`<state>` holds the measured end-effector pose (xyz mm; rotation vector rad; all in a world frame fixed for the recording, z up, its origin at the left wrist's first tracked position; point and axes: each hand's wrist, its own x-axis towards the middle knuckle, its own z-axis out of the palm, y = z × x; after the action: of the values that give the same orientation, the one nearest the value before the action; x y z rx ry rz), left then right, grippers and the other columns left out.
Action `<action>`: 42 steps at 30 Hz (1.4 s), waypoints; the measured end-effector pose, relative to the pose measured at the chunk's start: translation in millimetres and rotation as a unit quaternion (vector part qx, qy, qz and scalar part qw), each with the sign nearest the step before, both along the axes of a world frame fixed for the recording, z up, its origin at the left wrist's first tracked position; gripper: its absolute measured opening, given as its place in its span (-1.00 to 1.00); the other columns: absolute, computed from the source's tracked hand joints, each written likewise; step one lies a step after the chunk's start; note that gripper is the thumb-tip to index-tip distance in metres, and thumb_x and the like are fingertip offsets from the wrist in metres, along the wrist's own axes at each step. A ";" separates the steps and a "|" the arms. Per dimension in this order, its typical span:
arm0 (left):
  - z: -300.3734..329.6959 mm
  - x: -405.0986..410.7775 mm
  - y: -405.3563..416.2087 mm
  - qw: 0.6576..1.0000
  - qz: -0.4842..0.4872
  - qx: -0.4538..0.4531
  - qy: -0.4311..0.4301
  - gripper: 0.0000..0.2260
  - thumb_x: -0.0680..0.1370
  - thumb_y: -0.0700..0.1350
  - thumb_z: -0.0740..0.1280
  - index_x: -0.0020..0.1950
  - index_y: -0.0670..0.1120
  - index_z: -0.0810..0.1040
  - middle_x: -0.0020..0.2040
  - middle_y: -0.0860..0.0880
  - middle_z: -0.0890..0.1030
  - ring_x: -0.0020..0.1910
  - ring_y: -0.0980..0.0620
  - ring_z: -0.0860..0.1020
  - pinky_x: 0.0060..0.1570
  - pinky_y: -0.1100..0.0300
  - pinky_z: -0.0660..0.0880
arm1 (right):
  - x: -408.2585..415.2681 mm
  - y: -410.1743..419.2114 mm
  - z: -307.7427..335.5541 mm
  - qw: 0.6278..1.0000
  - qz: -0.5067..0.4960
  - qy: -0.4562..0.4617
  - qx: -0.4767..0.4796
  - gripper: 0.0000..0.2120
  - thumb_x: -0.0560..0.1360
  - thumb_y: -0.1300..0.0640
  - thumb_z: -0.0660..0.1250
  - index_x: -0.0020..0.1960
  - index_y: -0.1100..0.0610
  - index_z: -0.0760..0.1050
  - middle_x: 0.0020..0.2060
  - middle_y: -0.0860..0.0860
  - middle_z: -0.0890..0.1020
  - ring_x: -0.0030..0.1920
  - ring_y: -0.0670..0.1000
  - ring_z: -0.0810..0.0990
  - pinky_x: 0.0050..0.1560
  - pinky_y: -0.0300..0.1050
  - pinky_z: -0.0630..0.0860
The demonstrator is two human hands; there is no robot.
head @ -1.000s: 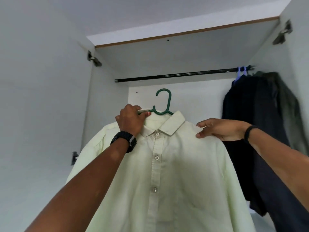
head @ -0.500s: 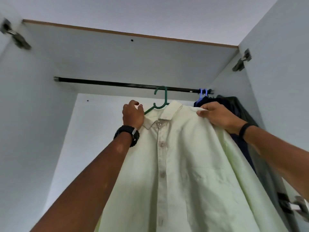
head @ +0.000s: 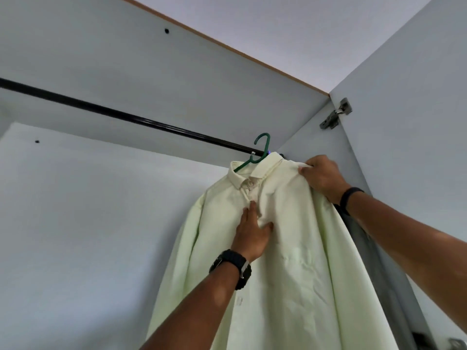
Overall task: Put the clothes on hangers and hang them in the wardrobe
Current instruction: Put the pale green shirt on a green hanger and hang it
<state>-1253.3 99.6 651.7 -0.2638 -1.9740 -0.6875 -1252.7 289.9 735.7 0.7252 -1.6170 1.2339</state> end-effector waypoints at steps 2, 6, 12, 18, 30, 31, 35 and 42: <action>-1.8 -16.3 -8.4 0.999 0.007 -0.025 -0.033 -0.31 0.57 -0.11 0.24 0.57 0.02 -0.10 0.56 -0.02 0.05 0.52 -0.03 0.11 0.46 0.12 0.11 | -15.3 -9.8 5.1 1.000 -0.006 -0.006 -0.006 -0.70 0.52 0.18 0.23 -0.38 0.17 0.31 -0.35 0.06 0.40 -0.21 0.11 0.40 -0.30 -0.12 0.26; 8.3 -42.8 -29.9 0.997 0.032 -0.052 -0.052 -0.30 0.54 -0.28 0.20 0.57 0.01 -0.10 0.56 -0.01 0.04 0.52 0.01 0.09 0.41 0.23 0.08 | -43.4 -33.1 16.8 1.000 -0.023 0.002 -0.004 -0.86 0.50 0.20 0.20 -0.23 0.20 0.41 -0.18 0.13 0.48 -0.20 0.12 0.44 -0.38 -0.19 0.25; 35.0 -77.5 -49.0 0.997 0.043 -0.036 -0.047 -0.31 0.54 -0.32 0.18 0.57 0.03 -0.08 0.54 -0.03 0.11 0.49 -0.03 0.16 0.32 0.26 0.18 | -82.7 -61.9 42.4 0.999 -0.008 0.030 -0.037 -0.86 0.45 0.31 0.11 -0.28 0.20 0.29 -0.20 0.11 0.41 -0.20 0.15 0.35 -0.28 -0.16 0.28; 60.6 -115.5 -64.8 0.997 0.053 -0.030 -0.045 -0.33 0.53 -0.40 0.07 0.56 0.07 0.00 0.50 -0.09 0.22 0.31 -0.17 0.42 0.08 0.14 0.44 | -129.6 -77.8 70.1 0.997 -0.009 0.042 -0.059 -0.80 0.52 0.29 0.14 0.10 0.25 0.47 0.17 0.21 0.50 0.06 0.21 0.49 -0.05 -0.11 0.39; 77.6 -185.5 -85.1 0.996 0.074 0.015 -0.047 -0.45 0.59 -0.26 0.14 0.55 0.04 0.10 0.39 -0.09 0.36 0.20 -0.11 0.47 -0.03 0.13 0.46 | -184.8 -100.8 95.6 0.990 -0.010 0.106 -0.092 -0.72 0.54 0.27 0.19 0.21 0.20 0.51 0.19 0.16 0.52 0.13 0.17 0.54 0.06 -0.11 0.50; 78.1 -187.2 -84.2 0.996 0.069 0.019 -0.049 -0.45 0.58 -0.27 0.12 0.54 0.04 0.10 0.37 -0.10 0.37 0.12 -0.09 0.48 -0.13 0.16 0.46 | -187.4 -100.1 97.7 0.990 -0.021 0.107 -0.084 -0.73 0.55 0.26 0.20 0.21 0.21 0.52 0.18 0.17 0.52 0.12 0.18 0.54 0.07 -0.11 0.50; 80.7 -192.4 -79.3 0.996 0.056 0.033 -0.057 -0.46 0.59 -0.23 0.13 0.54 0.05 0.10 0.38 -0.08 0.36 0.12 -0.11 0.51 -0.04 0.04 0.52 | -190.5 -102.2 106.4 0.991 -0.053 0.113 -0.050 -0.73 0.52 0.29 0.19 0.20 0.22 0.50 0.18 0.19 0.50 0.13 0.22 0.53 0.11 -0.02 0.53; 83.7 -177.9 -70.5 0.994 0.039 0.055 -0.090 -0.44 0.55 -0.27 0.09 0.52 0.10 0.13 0.25 -0.07 0.46 0.10 -0.07 0.50 0.14 -0.07 0.53 | -181.1 -113.3 124.7 0.986 -0.119 0.103 0.055 -0.71 0.57 0.22 0.21 0.27 0.25 0.38 0.24 0.21 0.42 0.18 0.22 0.51 0.02 -0.06 0.43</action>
<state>-1431.2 29.1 735.4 -0.0593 -2.0963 -0.7902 -1433.8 176.7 860.4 0.6824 -1.5574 0.8749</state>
